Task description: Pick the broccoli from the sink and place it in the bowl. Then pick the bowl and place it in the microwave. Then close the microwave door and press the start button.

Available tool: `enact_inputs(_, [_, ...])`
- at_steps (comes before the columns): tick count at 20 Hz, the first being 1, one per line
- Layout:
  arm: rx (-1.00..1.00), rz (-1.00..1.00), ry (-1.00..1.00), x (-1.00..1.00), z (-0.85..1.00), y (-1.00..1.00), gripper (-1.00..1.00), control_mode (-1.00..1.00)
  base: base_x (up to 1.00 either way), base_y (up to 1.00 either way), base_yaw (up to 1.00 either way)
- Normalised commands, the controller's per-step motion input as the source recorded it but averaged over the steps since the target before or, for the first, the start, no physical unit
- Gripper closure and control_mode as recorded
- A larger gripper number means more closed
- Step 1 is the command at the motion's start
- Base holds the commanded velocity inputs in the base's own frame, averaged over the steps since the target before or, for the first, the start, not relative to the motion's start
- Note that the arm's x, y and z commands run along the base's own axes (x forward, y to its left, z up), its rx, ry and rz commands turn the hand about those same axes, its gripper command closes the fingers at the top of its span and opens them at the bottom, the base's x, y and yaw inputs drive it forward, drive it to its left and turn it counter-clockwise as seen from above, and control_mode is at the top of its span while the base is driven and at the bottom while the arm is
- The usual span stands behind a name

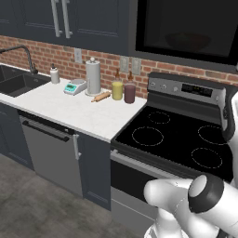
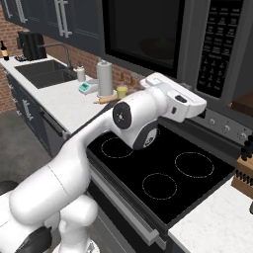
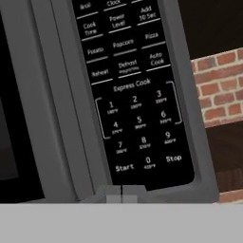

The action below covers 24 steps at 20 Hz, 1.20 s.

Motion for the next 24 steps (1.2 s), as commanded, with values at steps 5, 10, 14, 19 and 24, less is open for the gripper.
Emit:
enact_inputs(5, [0.01, 0.00, -0.01, 0.20, 0.00, -0.17, 1.00, -1.00, 0.00, 0.00, 0.00])
enact_inputs(10, [0.03, 0.00, -0.02, 0.07, 0.00, -0.19, 1.00, -1.00, 0.00, 0.00, 0.00])
enact_inputs(14, [0.00, 0.00, -0.04, 0.10, 0.00, 0.00, 1.00, -1.00, 0.00, 0.00, 0.00])
enact_inputs(19, [0.00, 0.00, -0.02, 0.11, 0.00, 0.00, 1.00, -1.00, 0.00, 0.00, 0.00])
enact_inputs(24, [0.00, 0.00, -0.02, 0.09, 0.00, -0.11, 1.00, -1.00, 0.00, 0.00, 0.00])
